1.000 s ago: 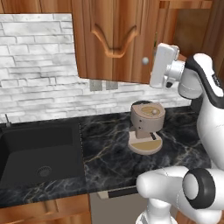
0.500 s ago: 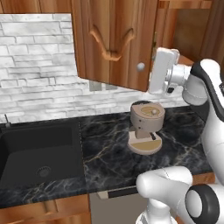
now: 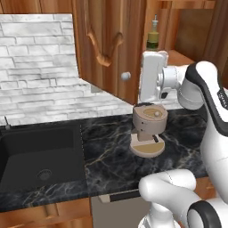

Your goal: Move the oil and vinegar bottle and syrup bottle from the cabinet to the dining counter.

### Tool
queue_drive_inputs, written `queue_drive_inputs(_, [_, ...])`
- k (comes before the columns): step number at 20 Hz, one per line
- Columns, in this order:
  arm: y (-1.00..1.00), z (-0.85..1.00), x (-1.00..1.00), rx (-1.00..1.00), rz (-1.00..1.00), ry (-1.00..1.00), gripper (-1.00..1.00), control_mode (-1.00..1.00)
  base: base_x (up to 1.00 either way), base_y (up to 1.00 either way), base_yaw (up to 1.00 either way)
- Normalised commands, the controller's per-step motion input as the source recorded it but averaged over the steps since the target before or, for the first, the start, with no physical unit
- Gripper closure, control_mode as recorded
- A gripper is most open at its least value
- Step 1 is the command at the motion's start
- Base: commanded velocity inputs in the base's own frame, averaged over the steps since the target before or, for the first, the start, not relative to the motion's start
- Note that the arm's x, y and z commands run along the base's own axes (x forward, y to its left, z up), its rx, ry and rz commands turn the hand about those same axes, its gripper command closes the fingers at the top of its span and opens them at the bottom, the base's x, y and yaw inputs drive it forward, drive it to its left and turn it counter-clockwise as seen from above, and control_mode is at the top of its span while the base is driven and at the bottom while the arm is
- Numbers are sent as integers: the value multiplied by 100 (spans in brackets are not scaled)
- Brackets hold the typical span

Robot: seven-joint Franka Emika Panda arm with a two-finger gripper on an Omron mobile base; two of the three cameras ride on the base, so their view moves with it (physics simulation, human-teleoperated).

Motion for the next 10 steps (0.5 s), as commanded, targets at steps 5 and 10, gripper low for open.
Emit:
queue_drive_inputs(5, [89, 0, -31, -7, 16, 0, -100, -100, 0, 0, 0])
queue_drive_inputs(10, [85, 0, -23, -6, 13, 0, -100, -100, 0, 0, 0])
